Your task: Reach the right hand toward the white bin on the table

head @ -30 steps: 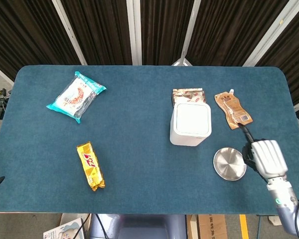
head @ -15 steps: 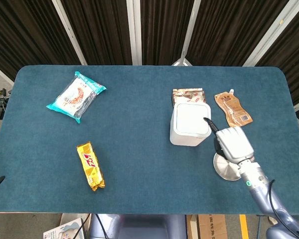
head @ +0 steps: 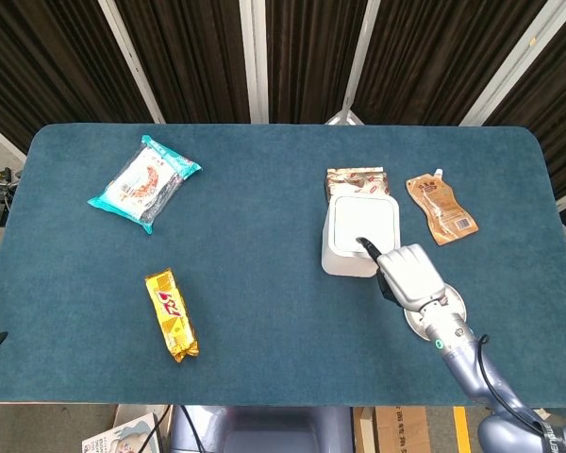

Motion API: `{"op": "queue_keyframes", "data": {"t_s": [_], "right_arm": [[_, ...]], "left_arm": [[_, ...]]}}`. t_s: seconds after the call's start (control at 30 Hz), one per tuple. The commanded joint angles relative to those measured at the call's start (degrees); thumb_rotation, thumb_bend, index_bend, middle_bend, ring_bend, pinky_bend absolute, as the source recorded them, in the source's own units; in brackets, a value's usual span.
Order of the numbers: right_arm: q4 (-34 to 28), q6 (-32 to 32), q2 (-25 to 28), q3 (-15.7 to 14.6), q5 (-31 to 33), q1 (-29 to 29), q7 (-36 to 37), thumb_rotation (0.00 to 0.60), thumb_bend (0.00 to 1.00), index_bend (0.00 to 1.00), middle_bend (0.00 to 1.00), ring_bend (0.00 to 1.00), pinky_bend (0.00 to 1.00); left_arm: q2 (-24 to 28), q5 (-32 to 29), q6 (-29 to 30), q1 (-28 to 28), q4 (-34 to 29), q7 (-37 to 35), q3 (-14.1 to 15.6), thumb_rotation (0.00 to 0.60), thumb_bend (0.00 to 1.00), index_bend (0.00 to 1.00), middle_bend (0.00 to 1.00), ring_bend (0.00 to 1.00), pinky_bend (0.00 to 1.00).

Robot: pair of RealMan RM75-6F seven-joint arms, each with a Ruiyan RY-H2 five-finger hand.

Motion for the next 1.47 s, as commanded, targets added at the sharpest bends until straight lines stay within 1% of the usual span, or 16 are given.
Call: {"op": "queue_keyframes", "data": {"t_s": [0.03, 0.37, 0.4, 0.5, 0.53, 0.63, 0.67, 0.7, 0.73, 0.83, 0.87, 1.0, 1.1, 1.2, 1.33, 1.47], "right_arm": [[0.41, -0.27, -0.45, -0.80, 1.22, 0.73, -0.36, 0.600, 0.78, 0.17, 0.84, 0.73, 0.72], [1.22, -0.47, -0.32, -2.82, 2.48, 1.99, -0.46, 0.600, 0.78, 0.21, 0.84, 0.73, 0.72], [1.06, -0.22, -0.10, -2.68, 2.35, 2.01, -0.13, 0.600, 0.78, 0.21, 0.84, 0.73, 0.72], [-0.02, 2.89, 0.74, -0.96, -0.24, 0.56, 4.10, 0.600, 0.78, 0.20, 0.84, 0.72, 0.72], [-0.59, 5.33, 1.11, 0.08, -2.24, -0.81, 7.08, 0.600, 0.78, 0.18, 0.81, 0.69, 0.69], [-1.54, 8.56, 3.61, 0.64, -5.74, -3.82, 12.22, 0.600, 0.64, 0.08, 0.55, 0.49, 0.50], [-1.77, 9.85, 4.34, 0.63, -6.81, -5.02, 13.85, 0.600, 0.57, 0.06, 0.43, 0.40, 0.42], [-1.76, 11.45, 4.87, 0.67, -7.66, -6.33, 15.49, 0.600, 0.47, 0.03, 0.29, 0.30, 0.32], [-1.55, 13.13, 5.21, 0.51, -8.55, -7.74, 17.04, 0.600, 0.39, 0.02, 0.19, 0.21, 0.24], [0.43, 19.05, 5.07, -1.82, -13.23, -13.21, 21.34, 0.600, 0.32, 0.00, 0.07, 0.10, 0.15], [2.35, 21.69, 4.08, -3.41, -16.16, -15.55, 22.61, 0.600, 0.31, 0.00, 0.05, 0.07, 0.13], [11.15, 29.75, -1.50, -8.25, -25.43, -22.18, 27.10, 0.600, 0.28, 0.00, 0.03, 0.04, 0.10], [17.45, 33.44, -5.43, -10.99, -29.83, -25.59, 29.45, 0.600, 0.28, 0.00, 0.03, 0.04, 0.07], [22.55, 35.11, -8.40, -13.30, -32.51, -28.10, 29.27, 0.600, 0.28, 0.00, 0.03, 0.04, 0.04], [26.97, 35.28, -11.12, -14.69, -33.97, -30.02, 27.37, 0.600, 0.28, 0.01, 0.03, 0.04, 0.02], [27.86, 34.01, -11.14, -14.42, -33.89, -29.92, 26.55, 0.600, 0.28, 0.01, 0.03, 0.04, 0.01]], "left_arm": [[0.02, -0.05, -0.11, -0.04, 0.09, -0.20, -0.03, 0.600, 0.00, 0.19, 0.13, 0.00, 0.14], [-0.11, 0.07, -0.04, -0.09, 0.03, 0.10, -0.01, 0.600, 0.00, 0.19, 0.13, 0.00, 0.14], [-0.11, 0.07, 0.02, -0.06, 0.02, 0.14, 0.00, 0.600, 0.00, 0.19, 0.13, 0.00, 0.14], [-0.08, -0.03, -0.03, -0.05, 0.02, 0.16, 0.00, 0.600, 0.00, 0.19, 0.13, 0.00, 0.14], [-0.05, -0.10, -0.04, -0.03, 0.01, 0.12, -0.03, 0.600, 0.00, 0.19, 0.13, 0.00, 0.14], [-0.01, -0.11, -0.01, -0.01, 0.06, -0.05, -0.04, 0.600, 0.00, 0.19, 0.13, 0.00, 0.14], [0.00, -0.10, 0.00, 0.00, 0.09, -0.11, -0.04, 0.600, 0.00, 0.19, 0.13, 0.00, 0.14], [0.00, -0.11, 0.02, 0.01, 0.10, -0.16, -0.04, 0.600, 0.00, 0.19, 0.13, 0.00, 0.14], [0.00, -0.12, 0.01, 0.01, 0.12, -0.20, -0.05, 0.600, 0.00, 0.19, 0.13, 0.00, 0.14], [-0.02, -0.01, -0.05, -0.04, 0.09, -0.14, -0.01, 0.600, 0.00, 0.19, 0.13, 0.00, 0.14], [-0.04, 0.06, -0.07, -0.08, 0.04, 0.03, 0.01, 0.600, 0.00, 0.19, 0.13, 0.00, 0.14], [-0.13, 0.35, 0.02, -0.11, -0.23, 0.70, 0.15, 0.600, 0.00, 0.19, 0.13, 0.00, 0.14], [-0.14, 0.21, 0.10, -0.04, -0.44, 1.16, 0.15, 0.600, 0.00, 0.19, 0.13, 0.00, 0.14], [-0.06, 0.05, 0.22, 0.08, -0.64, 1.37, 0.13, 0.600, 0.00, 0.19, 0.13, 0.00, 0.14], [-0.01, 0.42, 0.38, 0.14, -0.51, 1.09, 0.27, 0.600, 0.00, 0.19, 0.13, 0.00, 0.14], [0.09, 0.80, 0.33, 0.08, -0.27, 0.68, 0.39, 0.600, 0.00, 0.19, 0.13, 0.00, 0.14]]}}
